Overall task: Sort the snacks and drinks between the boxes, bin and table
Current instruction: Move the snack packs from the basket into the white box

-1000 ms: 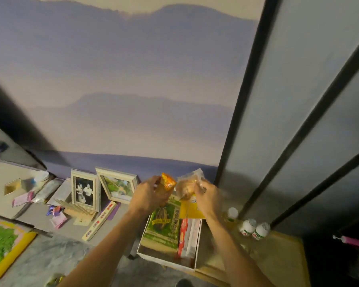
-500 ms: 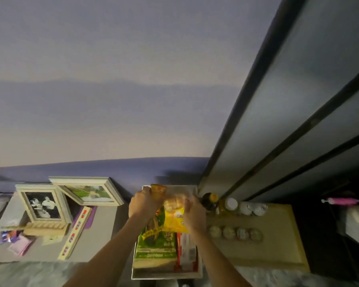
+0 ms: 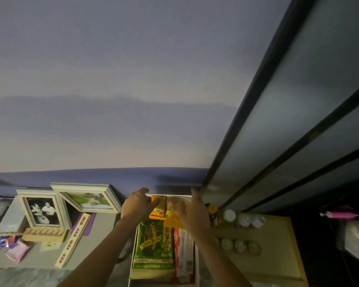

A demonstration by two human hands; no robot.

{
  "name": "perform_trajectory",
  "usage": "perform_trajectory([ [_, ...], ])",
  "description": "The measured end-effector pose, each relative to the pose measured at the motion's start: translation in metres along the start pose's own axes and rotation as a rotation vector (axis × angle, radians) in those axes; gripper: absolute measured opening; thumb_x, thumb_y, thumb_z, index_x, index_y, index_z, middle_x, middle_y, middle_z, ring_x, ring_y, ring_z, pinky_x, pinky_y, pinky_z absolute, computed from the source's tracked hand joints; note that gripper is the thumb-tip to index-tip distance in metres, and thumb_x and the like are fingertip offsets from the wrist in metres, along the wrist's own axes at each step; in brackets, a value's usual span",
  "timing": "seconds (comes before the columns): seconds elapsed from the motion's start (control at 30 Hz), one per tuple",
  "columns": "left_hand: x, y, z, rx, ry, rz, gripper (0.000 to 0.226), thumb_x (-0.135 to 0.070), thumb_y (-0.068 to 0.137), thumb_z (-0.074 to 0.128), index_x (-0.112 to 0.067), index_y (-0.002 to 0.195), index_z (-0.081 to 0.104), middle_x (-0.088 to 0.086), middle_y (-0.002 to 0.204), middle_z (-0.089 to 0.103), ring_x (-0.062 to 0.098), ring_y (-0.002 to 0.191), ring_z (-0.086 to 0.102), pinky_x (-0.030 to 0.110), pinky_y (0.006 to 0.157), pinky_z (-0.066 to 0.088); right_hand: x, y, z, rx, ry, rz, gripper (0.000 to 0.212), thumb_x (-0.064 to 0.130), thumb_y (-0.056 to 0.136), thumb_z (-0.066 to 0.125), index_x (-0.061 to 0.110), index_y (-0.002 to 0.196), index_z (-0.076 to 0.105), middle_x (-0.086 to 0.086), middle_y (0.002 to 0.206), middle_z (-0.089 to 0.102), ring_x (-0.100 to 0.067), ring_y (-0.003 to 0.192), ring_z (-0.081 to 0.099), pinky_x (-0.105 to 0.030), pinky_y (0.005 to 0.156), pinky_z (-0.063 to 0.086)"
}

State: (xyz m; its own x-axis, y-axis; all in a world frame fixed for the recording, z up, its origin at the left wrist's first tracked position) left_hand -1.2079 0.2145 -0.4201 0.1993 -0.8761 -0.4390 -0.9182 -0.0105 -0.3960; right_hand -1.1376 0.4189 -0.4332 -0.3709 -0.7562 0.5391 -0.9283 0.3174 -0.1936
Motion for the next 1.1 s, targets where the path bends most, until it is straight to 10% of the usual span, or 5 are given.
perform_trajectory([
  [0.23,-0.041,-0.033,-0.056,-0.152,0.037,0.210,0.094,-0.086,0.084,0.057,-0.030,0.157,0.040,-0.001,0.163,0.041,0.027,0.141,0.051,0.049,0.106,0.052,0.021,0.013,-0.064,-0.061,0.050,-0.178,0.101,0.080,0.092,0.054,0.022,0.168,0.026,0.000,0.174,0.031,-0.021,0.159,0.032,-0.037,0.124,0.036],
  [1.1,-0.214,-0.274,-0.044,-0.224,0.144,1.012,0.111,-0.099,0.082,0.029,-0.014,0.149,0.049,0.009,0.154,0.049,0.034,0.140,0.048,0.053,0.114,0.043,-0.078,-0.339,-0.284,-0.740,-0.071,0.493,0.109,0.087,0.089,0.051,0.017,0.168,0.025,-0.009,0.174,0.028,-0.033,0.159,0.027,-0.053,0.124,0.036],
])
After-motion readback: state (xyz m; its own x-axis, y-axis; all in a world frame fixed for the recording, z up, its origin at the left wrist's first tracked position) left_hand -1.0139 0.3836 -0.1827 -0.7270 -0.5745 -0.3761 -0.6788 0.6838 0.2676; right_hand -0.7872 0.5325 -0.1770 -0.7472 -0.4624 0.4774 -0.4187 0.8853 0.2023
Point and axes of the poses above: each hand's wrist, its own y-axis towards the middle knuckle, its own z-axis out of the palm, x = y × z, the point moved 1 cm from there along y, towards the middle knuckle
